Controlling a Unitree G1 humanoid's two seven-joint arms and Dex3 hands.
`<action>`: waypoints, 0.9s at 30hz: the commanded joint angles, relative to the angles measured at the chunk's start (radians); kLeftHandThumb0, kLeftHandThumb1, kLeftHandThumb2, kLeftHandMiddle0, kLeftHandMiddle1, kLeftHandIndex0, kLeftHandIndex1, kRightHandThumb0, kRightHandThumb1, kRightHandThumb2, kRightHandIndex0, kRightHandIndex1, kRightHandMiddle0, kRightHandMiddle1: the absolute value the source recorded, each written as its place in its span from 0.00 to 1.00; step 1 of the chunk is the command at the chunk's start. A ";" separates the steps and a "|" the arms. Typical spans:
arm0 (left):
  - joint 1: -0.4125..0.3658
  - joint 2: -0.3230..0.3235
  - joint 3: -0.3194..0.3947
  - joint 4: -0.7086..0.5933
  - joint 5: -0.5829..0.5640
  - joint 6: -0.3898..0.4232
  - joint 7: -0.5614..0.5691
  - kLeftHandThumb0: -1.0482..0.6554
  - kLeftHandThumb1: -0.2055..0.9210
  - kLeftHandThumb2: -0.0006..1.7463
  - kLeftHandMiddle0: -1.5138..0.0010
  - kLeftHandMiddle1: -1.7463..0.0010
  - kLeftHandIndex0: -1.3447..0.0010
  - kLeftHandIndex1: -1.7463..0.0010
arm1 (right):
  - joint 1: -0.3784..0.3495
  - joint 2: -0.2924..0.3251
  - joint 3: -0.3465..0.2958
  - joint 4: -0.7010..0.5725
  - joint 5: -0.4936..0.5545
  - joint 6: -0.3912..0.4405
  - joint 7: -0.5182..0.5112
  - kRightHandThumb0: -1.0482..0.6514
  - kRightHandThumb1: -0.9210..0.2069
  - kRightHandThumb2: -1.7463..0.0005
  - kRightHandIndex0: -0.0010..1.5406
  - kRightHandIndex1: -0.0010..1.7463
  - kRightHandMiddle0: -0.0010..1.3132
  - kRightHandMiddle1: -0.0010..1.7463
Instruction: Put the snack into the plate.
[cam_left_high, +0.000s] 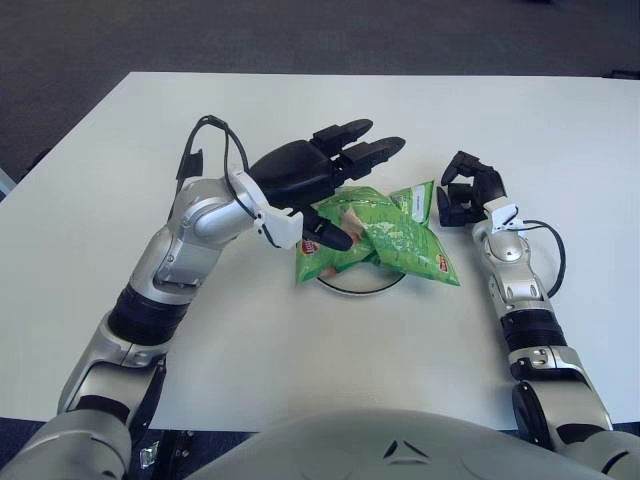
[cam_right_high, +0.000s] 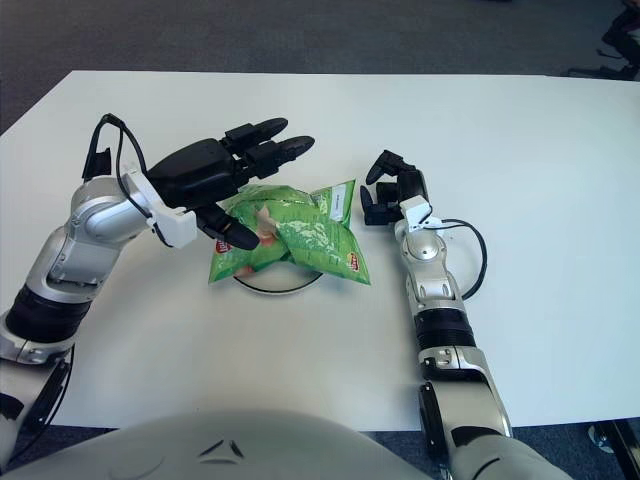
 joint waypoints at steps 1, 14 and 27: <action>0.011 0.007 0.024 -0.007 -0.012 0.015 0.021 0.00 1.00 0.25 1.00 1.00 1.00 1.00 | 0.091 0.018 0.019 0.043 -0.004 0.054 0.024 0.30 0.64 0.16 0.87 1.00 0.55 1.00; 0.059 0.021 0.107 0.000 -0.059 0.006 0.090 0.00 1.00 0.20 0.99 1.00 1.00 0.91 | 0.102 0.019 0.016 0.010 -0.005 0.082 0.023 0.30 0.64 0.16 0.88 1.00 0.55 1.00; 0.109 0.089 0.191 -0.011 -0.081 0.017 0.089 0.00 0.97 0.18 0.96 0.98 1.00 0.92 | 0.107 0.021 0.013 0.001 0.001 0.086 0.028 0.30 0.64 0.16 0.87 1.00 0.55 1.00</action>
